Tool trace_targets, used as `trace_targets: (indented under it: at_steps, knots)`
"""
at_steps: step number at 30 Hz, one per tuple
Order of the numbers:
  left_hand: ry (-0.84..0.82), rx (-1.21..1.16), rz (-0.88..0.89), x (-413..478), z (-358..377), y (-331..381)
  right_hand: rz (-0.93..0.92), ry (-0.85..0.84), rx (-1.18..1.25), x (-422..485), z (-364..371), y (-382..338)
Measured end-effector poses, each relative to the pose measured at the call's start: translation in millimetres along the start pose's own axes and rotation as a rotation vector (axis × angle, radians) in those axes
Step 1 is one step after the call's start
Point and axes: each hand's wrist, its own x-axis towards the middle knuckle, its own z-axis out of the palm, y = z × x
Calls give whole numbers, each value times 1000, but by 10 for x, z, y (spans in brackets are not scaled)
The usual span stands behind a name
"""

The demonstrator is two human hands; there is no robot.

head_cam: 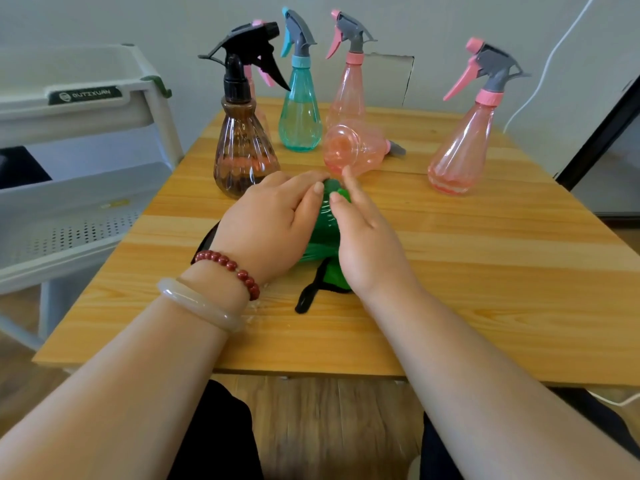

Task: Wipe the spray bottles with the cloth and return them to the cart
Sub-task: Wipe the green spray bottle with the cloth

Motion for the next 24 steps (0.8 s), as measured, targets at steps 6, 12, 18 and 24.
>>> trace_targets:
  at_steps: [6,12,18,24]
  knots:
    - [13,-39,-64,17,-15,15,-30,-39,-64,1,16,28]
    - [22,-54,-105,76,-4,12,-106,-29,-128,75,-14,80]
    - [38,-67,-107,117,-13,-2,-84,-80,-83,23,-91,58]
    - [20,-72,-128,100,-59,30,-48,15,46,125,-104,35]
